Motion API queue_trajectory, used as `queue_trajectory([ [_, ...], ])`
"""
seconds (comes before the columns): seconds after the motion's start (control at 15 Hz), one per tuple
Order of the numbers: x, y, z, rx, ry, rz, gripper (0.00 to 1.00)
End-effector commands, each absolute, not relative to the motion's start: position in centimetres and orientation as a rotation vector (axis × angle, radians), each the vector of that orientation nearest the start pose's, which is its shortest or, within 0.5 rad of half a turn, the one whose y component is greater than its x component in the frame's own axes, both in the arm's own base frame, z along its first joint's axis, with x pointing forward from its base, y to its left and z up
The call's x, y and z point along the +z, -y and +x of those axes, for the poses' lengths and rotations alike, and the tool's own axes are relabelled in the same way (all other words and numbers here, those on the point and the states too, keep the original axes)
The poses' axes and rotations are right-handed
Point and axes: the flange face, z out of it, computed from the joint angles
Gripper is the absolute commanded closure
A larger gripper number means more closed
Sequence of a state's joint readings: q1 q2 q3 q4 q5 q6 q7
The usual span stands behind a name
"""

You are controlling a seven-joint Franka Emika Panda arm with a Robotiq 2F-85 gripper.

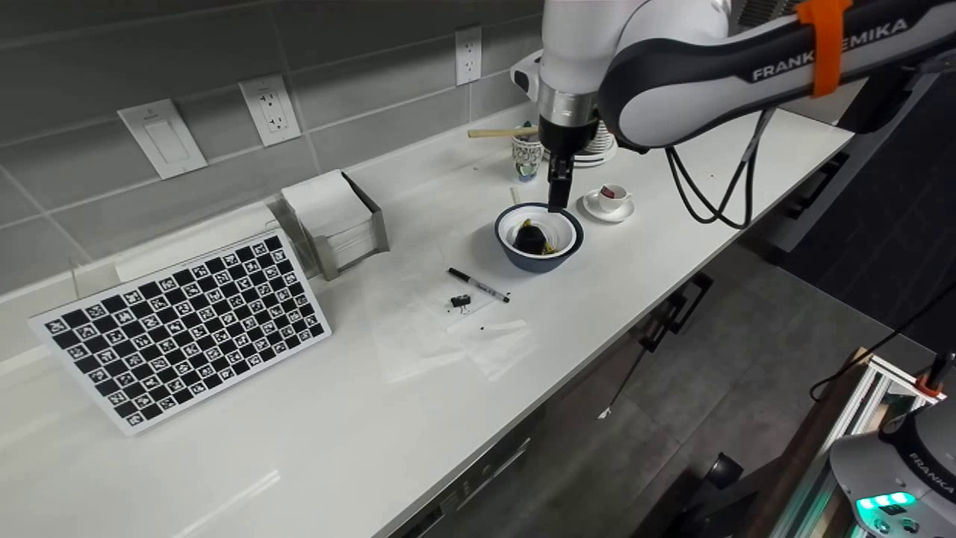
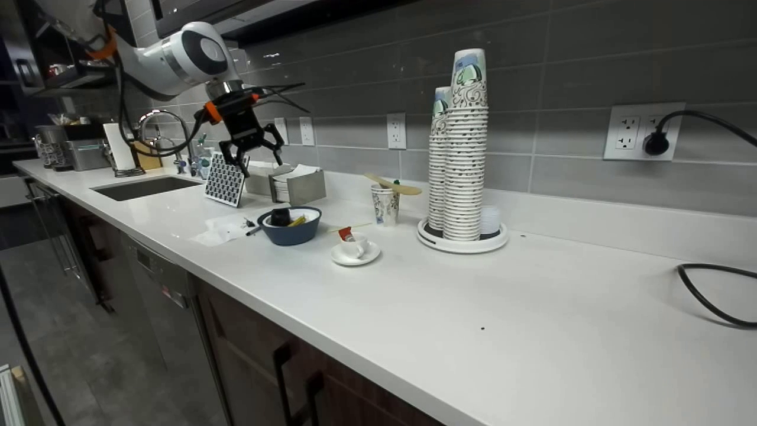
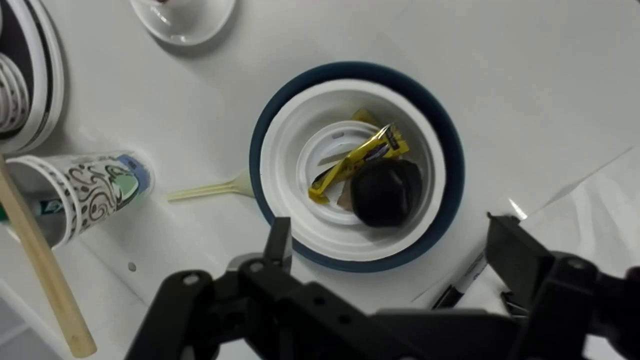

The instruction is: Put the black object inside the tea cup

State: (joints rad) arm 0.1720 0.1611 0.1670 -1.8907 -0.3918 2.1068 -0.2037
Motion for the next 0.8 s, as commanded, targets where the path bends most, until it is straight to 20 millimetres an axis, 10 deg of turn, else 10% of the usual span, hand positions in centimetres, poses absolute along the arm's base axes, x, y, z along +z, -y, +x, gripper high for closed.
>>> queue_trajectory([
  [0.0,41.9,-20.7,62.6,-0.104,1.499,-3.102,0.00],
  [0.47,40.8,-21.8,63.2,-0.043,1.618,-3.025,0.00],
  [0.73,38.5,-26.2,63.6,-0.160,1.810,-2.860,0.00],
])
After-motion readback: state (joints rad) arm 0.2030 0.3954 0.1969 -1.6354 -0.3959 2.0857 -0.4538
